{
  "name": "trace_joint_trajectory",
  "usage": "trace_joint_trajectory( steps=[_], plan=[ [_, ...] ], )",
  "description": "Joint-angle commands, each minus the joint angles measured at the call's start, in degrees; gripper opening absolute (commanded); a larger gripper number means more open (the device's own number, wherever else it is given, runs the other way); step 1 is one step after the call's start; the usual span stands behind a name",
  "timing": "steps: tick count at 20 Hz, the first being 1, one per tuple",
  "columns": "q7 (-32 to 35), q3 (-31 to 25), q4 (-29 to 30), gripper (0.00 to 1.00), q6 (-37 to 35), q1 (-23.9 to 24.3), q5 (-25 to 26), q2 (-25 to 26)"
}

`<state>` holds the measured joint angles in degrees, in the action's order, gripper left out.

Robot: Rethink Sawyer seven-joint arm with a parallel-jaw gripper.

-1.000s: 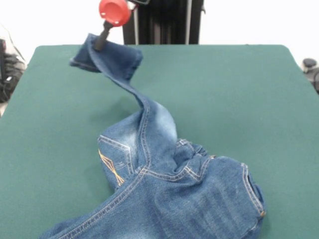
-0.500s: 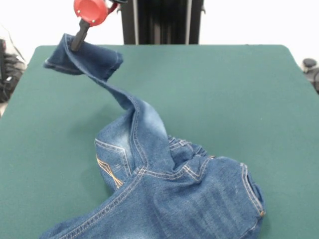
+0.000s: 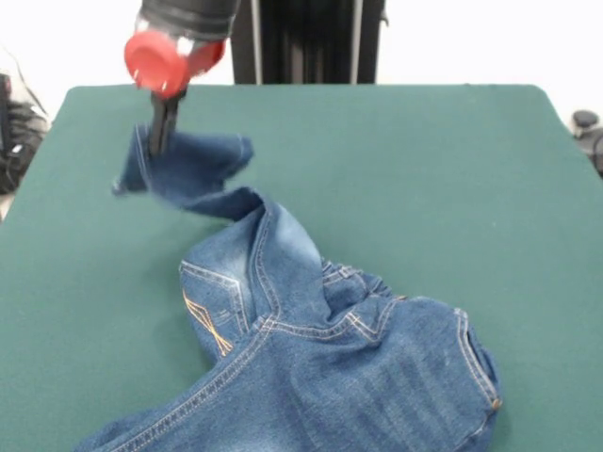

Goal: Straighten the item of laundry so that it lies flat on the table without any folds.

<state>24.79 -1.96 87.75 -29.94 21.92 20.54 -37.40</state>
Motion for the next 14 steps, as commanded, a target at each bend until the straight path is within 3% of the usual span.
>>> trace_joint_trajectory(
  steps=[1,14],
  plan=[
    [-19.69,-33.33,9.47,0.00,1.81,12.74,-0.76,5.36],
    [-9.83,-32.22,5.56,0.00,-3.32,10.55,10.94,2.92]
  ],
)
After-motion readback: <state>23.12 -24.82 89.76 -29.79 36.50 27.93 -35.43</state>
